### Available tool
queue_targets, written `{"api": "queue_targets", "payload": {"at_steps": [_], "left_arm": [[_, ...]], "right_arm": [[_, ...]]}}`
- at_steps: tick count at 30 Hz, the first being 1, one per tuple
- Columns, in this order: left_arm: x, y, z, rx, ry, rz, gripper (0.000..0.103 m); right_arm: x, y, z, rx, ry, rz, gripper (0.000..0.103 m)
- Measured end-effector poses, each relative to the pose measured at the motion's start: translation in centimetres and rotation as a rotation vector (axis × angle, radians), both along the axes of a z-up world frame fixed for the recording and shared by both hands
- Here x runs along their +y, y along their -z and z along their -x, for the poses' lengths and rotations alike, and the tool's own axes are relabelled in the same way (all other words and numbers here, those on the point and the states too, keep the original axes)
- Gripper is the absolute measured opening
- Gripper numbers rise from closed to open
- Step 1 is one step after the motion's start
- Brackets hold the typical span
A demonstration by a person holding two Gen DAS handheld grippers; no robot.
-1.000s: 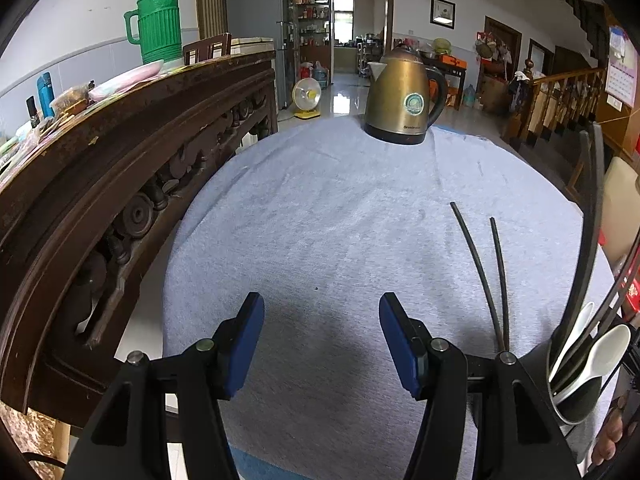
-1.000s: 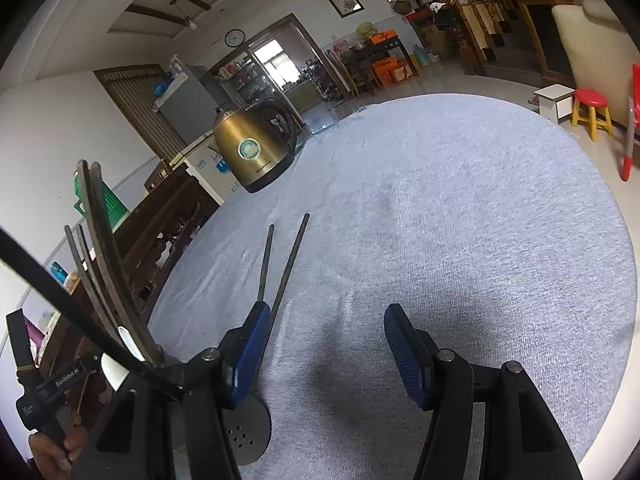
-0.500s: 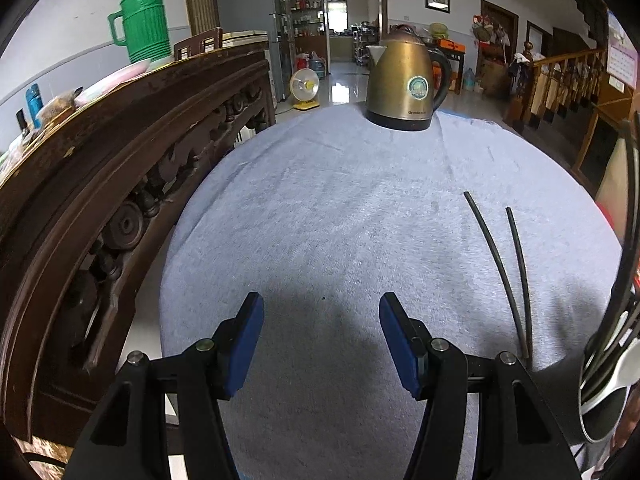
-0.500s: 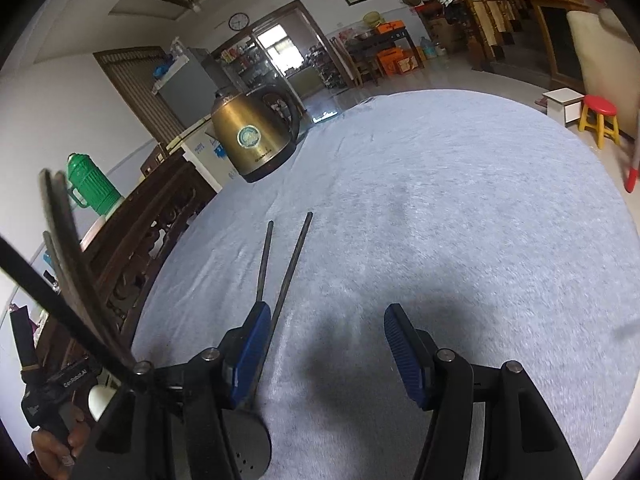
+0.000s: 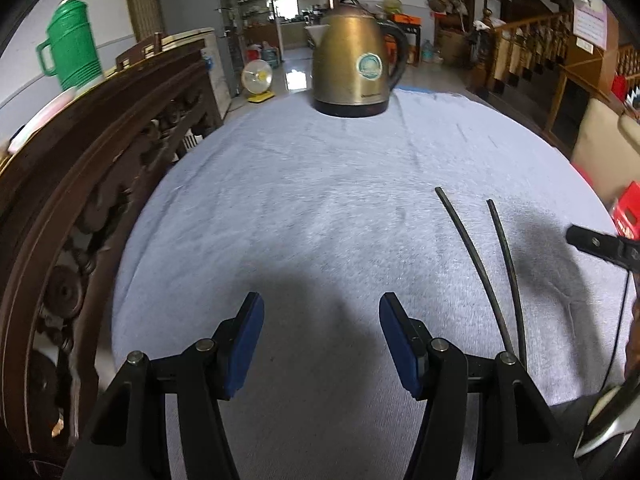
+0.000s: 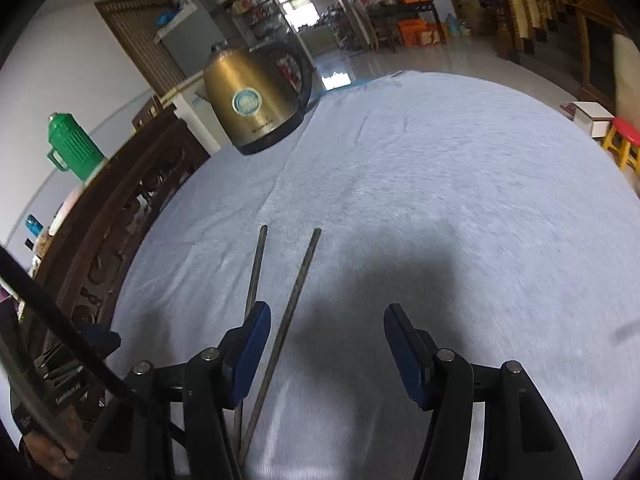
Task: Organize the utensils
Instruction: 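Grasp a chopstick with the right tool while the left tool grasps the other chopstick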
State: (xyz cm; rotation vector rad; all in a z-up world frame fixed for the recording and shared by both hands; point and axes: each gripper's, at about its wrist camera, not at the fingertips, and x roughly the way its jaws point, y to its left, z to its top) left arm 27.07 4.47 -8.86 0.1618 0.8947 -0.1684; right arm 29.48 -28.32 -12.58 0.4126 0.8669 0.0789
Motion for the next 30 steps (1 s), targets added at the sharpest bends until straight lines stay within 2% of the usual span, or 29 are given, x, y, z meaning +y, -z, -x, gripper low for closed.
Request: {"api": "queue_targets", "payload": {"at_steps": [9, 11, 14, 17, 20, 25, 30], "left_arm": [[-1.4, 0.5, -3.1, 0.035, 0.028, -0.040, 0.061], [-1.7, 0.6, -3.9, 0.050, 0.038, -0.049, 0.061], [-2.1, 0.6, -5.1, 0.070, 0.045, -0.048, 0.060], [-2.6, 0.5, -6.0, 0.079, 0.052, -0.045, 0.059], [-3.2, 0.6, -6.8, 0.098, 0.062, -0.035, 0.051], [-5.3, 1.0, -8.2, 0.123, 0.096, -0.016, 0.049], [-8.3, 1.5, -10.5, 0.177, 0.144, 0.058, 0.049]], "right_arm": [[2.2, 1.5, -8.1, 0.134, -0.049, 0.051, 0.041], [2.7, 2.2, -9.7, 0.187, -0.045, 0.077, 0.031], [3.4, 3.2, -11.2, 0.260, -0.050, 0.100, 0.025], [4.2, 3.4, -12.2, 0.282, -0.045, 0.169, 0.020], [4.7, 3.4, -12.6, 0.292, -0.053, 0.195, 0.008], [4.5, 3.4, -12.3, 0.261, -0.050, 0.225, 0.007], [1.9, 3.6, -11.3, 0.250, -0.005, 0.210, 0.007]]}}
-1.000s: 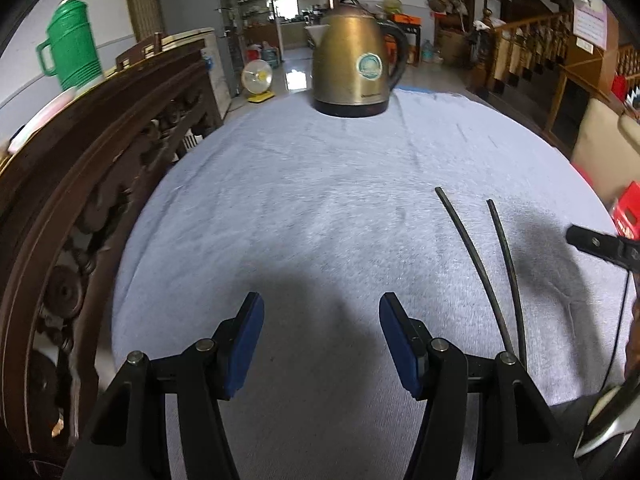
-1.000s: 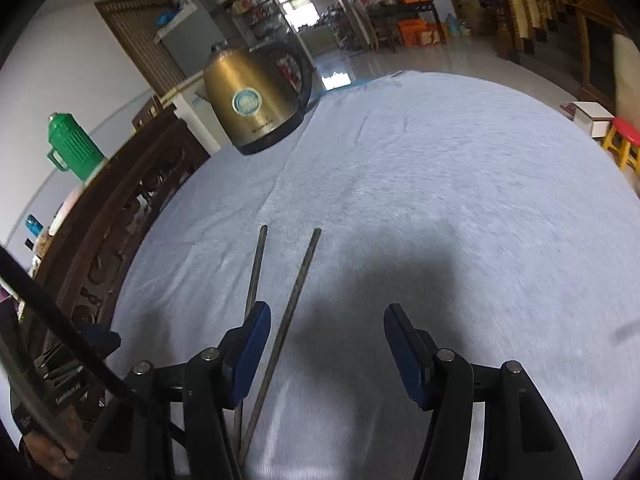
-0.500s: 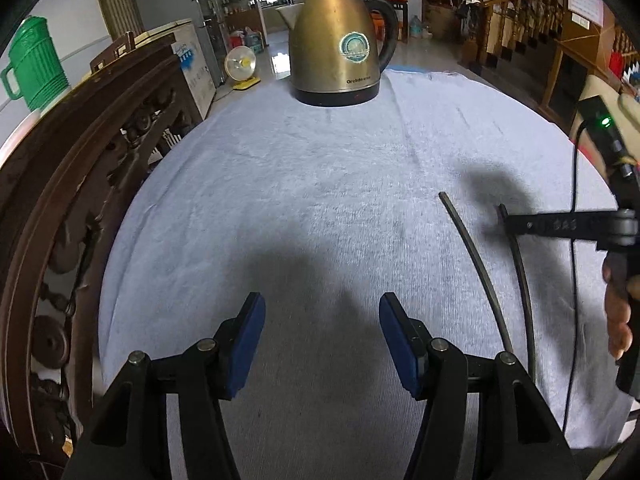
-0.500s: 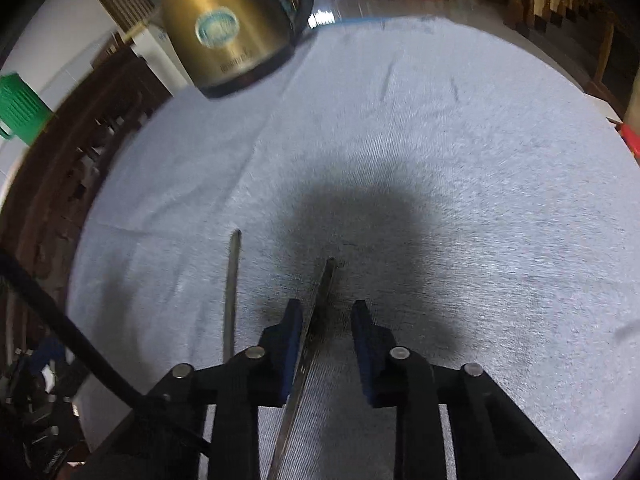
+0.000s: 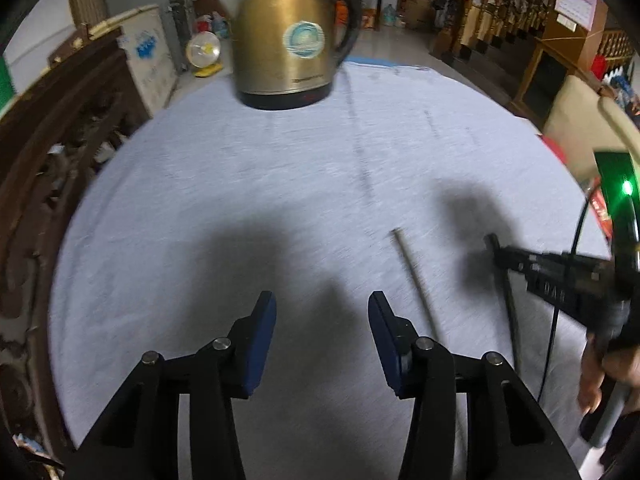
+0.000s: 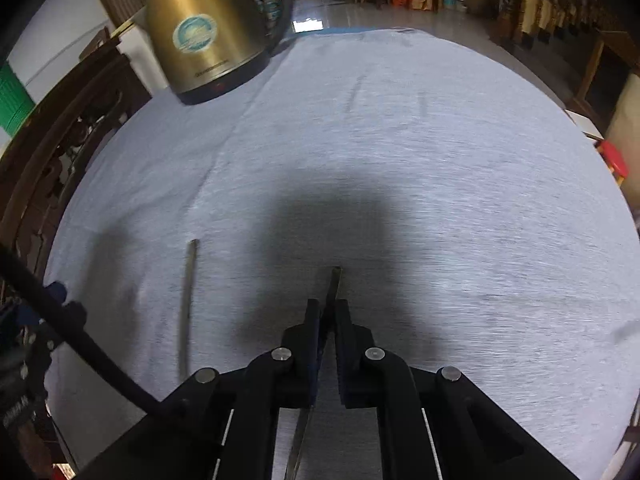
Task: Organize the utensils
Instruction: 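Grasp a chopstick with the right tool while the left tool grasps the other chopstick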
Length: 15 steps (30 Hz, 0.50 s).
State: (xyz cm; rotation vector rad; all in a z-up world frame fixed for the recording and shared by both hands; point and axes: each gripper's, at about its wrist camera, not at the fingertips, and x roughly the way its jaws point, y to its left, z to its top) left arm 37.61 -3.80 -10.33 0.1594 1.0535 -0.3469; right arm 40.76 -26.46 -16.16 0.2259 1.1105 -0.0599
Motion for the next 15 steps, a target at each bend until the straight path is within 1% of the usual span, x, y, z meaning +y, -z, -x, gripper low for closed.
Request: {"api": "queue_targets", "payload": {"at_steps": [2, 6, 8, 12, 13, 14, 15], "left_arm": [[-1.5, 0.5, -1.2, 0.036, 0.030, 0.040, 0.049], [-3.9, 2.1, -3.3, 0.108, 0.053, 0.071, 0.049], [-4.8, 3.0, -4.1, 0.143, 0.053, 0.076, 0.045], [-5.8, 3.9, -4.8, 0.205, 0.058, 0.098, 0.042], [-6.1, 4.2, -4.9, 0.221, 0.059, 0.092, 0.039], [-6.3, 4.1, -5.0, 0.211, 0.055, 0.083, 0.034], [-6.5, 4.2, -5.2, 0.224, 0.055, 0.086, 0.030]], "right_arm": [[-1.1, -0.1, 0.4, -0.001, 0.005, -0.007, 0.007], [-2.0, 0.2, 0.5, 0.003, -0.022, -0.029, 0.007], [-2.0, 0.2, 0.4, 0.005, -0.033, -0.041, 0.008], [-2.6, 0.1, 0.7, 0.004, -0.053, -0.055, 0.008], [-2.6, 0.0, 0.8, 0.003, -0.058, -0.057, 0.008], [-2.8, 0.0, 0.8, 0.003, -0.061, -0.065, 0.008], [-2.9, 0.0, 0.8, 0.004, -0.062, -0.074, 0.008]]}}
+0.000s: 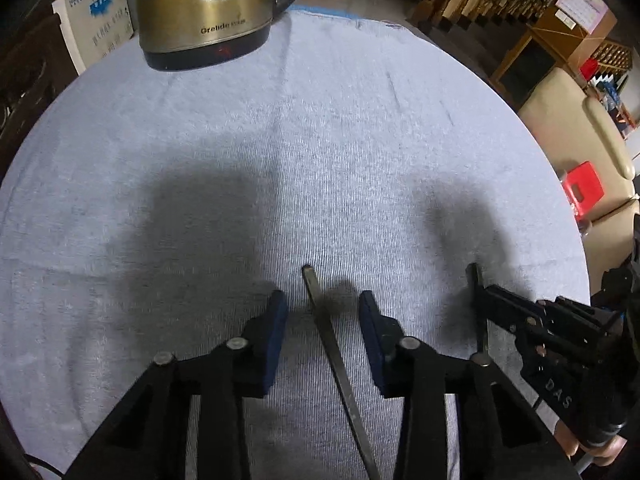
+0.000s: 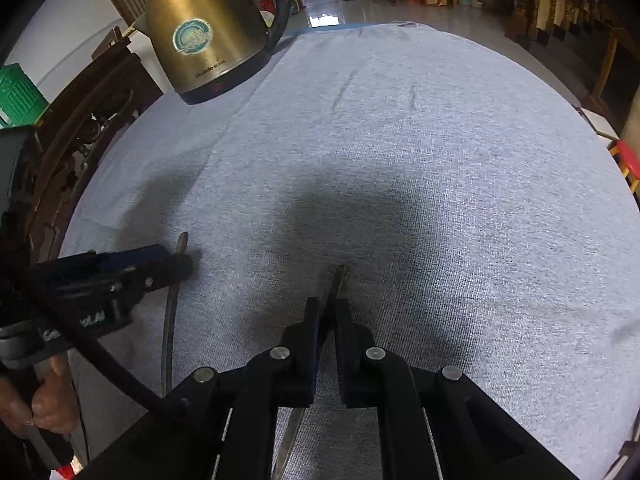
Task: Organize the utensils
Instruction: 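Grasp a chopstick with the right tool while the left tool grasps the other chopstick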
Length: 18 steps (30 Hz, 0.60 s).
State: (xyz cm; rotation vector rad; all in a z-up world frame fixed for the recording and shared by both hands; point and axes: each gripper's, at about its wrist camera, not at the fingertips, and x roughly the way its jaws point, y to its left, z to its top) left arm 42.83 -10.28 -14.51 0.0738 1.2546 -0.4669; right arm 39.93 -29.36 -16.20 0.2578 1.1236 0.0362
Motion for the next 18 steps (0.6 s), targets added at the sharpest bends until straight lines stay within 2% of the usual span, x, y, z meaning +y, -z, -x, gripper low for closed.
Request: {"api": "queue_targets", "payload": {"at_steps": [3, 6, 7, 18], "left_arm": [[-0.3, 0.1, -0.6, 0.025, -0.015, 0.012, 0.024], [-1.0, 0.2, -0.6, 0.010, 0.005, -0.015, 0.016], [-1.2, 0.2, -0.5, 0.006, 0.015, -0.023, 0.008], [-1.6, 0.4, 2.3, -0.044, 0.120, -0.080, 0.007]], "right_arm": [[-0.3, 0.1, -0.1, 0.001, -0.002, -0.022, 0.008], [-0.4, 0.1, 0.1, 0.001, -0.001, -0.032, 0.008], [-0.4, 0.0, 0.1, 0.001, 0.000, -0.033, 0.008], [-1.3, -0.2, 1.1, 0.029, 0.022, 0.039, 0.008]]}}
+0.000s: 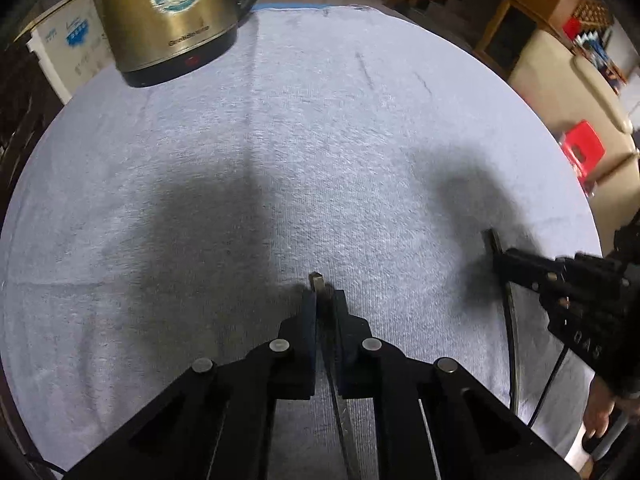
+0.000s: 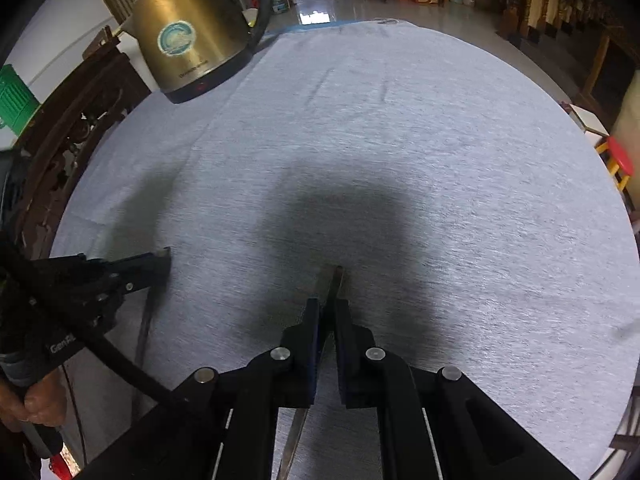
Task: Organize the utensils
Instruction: 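Grasp a chopstick with the right tool while the left tool grasps the other chopstick, then lift both held chopsticks and carry them down toward the grey metal cup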
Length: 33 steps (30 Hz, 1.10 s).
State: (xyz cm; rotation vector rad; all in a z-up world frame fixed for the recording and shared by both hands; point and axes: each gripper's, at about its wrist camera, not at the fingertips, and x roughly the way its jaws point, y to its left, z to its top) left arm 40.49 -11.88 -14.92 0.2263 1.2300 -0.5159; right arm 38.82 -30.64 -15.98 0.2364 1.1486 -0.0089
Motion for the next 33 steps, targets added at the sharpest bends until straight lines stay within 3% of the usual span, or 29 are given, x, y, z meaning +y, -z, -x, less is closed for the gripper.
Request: {"api": "queue_targets", "payload": {"at_steps": [9, 17, 33], "left_arm": [[-0.3, 0.2, -0.8, 0.012, -0.010, 0.008, 0.012], [0.1, 0.3, -0.6, -0.043, -0.025, 0.003, 0.007], [9.3, -7.6, 5.7, -0.266, -0.202, 0.118, 0.006]], "right_arm": [[1.3, -0.1, -2.0, 0.088, -0.006, 0.078, 0.012], [2.2, -0.1, -2.7, 0.051, -0.012, 0.085, 0.007], [1.5, -7.3, 5.7, -0.298, 0.028, -0.038, 0.006]]}}
